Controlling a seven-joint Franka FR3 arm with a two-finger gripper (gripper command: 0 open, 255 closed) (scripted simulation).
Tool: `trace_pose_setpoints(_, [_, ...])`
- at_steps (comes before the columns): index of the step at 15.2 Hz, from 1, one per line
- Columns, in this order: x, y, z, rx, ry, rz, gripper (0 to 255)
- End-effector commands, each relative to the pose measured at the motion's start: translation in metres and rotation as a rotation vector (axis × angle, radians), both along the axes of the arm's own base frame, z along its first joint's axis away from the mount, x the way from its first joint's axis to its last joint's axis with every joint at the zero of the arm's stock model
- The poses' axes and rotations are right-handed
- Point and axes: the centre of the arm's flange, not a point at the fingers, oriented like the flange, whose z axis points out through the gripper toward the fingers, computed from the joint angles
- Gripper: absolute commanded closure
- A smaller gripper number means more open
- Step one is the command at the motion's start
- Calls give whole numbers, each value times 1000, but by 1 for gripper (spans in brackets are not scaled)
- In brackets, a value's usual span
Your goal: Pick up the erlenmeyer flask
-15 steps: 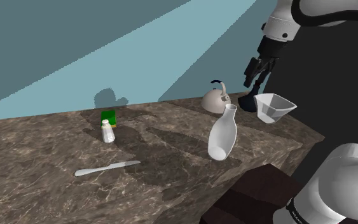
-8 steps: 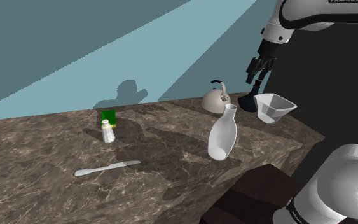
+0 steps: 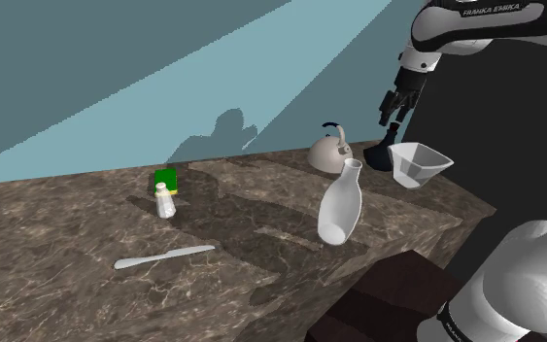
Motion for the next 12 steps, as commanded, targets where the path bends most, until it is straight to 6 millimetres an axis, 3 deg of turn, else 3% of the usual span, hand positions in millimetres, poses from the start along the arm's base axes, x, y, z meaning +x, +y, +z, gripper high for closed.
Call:
trace_pose_setpoints(1, [10,-27,-5,1,7,-3,0])
trace_pose_setpoints(12, [60,-162,-43,18,45,-27,0])
